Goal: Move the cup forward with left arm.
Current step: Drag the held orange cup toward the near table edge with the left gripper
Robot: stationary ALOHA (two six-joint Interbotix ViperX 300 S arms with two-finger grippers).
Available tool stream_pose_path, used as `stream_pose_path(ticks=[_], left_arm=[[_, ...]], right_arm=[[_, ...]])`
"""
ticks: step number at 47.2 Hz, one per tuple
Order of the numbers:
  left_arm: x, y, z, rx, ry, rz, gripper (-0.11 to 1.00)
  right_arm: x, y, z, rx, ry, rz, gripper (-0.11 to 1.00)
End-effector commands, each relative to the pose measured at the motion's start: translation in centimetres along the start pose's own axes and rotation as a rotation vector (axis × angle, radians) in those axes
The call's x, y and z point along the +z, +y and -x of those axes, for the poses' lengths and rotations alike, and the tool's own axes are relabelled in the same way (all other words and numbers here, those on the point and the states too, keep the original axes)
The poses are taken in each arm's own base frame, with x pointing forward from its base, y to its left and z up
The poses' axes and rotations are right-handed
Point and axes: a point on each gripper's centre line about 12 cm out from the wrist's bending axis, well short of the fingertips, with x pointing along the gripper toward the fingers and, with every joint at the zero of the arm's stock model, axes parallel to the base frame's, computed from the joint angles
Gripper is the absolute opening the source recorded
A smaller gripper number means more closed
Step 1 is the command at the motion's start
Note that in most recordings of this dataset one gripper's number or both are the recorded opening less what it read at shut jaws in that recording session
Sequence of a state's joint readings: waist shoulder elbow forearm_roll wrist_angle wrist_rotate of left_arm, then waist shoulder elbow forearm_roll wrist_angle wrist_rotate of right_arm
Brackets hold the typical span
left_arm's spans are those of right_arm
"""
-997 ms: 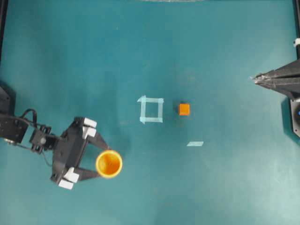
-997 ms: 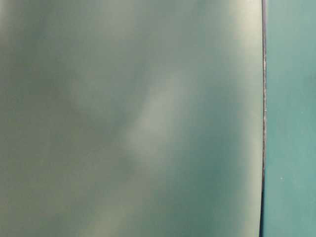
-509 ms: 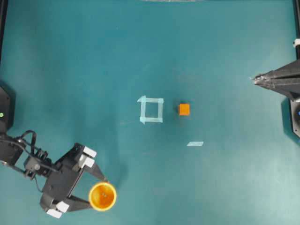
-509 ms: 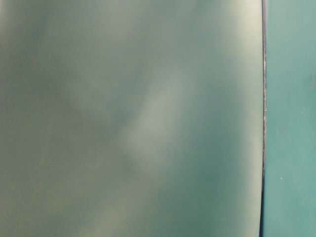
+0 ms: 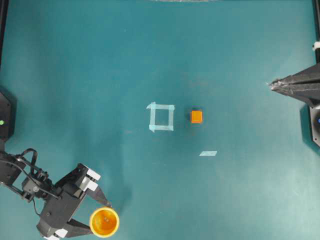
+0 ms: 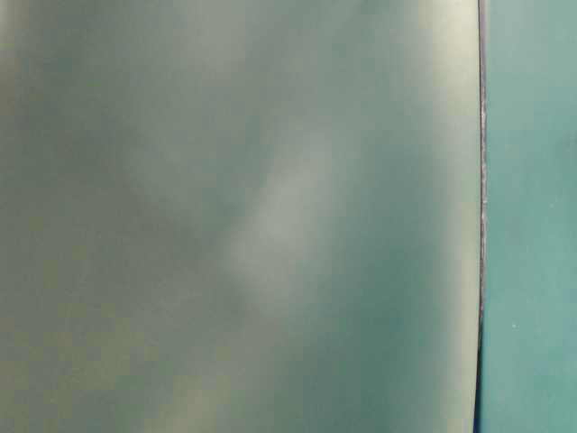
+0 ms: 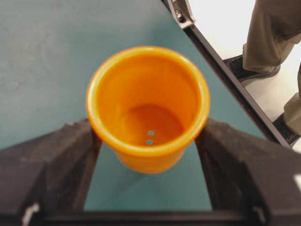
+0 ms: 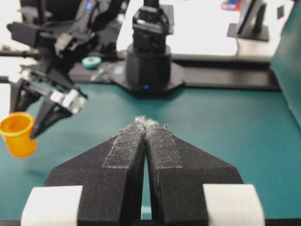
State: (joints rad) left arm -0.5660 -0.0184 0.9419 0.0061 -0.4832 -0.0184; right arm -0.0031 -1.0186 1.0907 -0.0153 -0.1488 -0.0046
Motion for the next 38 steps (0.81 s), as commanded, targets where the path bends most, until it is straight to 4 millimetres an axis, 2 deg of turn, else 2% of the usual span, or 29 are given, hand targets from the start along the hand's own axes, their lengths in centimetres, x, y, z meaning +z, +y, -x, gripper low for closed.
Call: stream_pose_path(ticks=[1, 38], left_arm=[[1.08, -0.17, -0.12, -0.004, -0.032, -0.001, 0.66], [1.89, -0.78, -0.86, -0.019, -0.05, -0.018, 0.66]], right_arm=[[1.34, -0.02, -0.15, 0.0, -0.034, 0.0, 0.0], [1.41, -0.02, -0.15, 0.0, -0.035, 0.0, 0.0]])
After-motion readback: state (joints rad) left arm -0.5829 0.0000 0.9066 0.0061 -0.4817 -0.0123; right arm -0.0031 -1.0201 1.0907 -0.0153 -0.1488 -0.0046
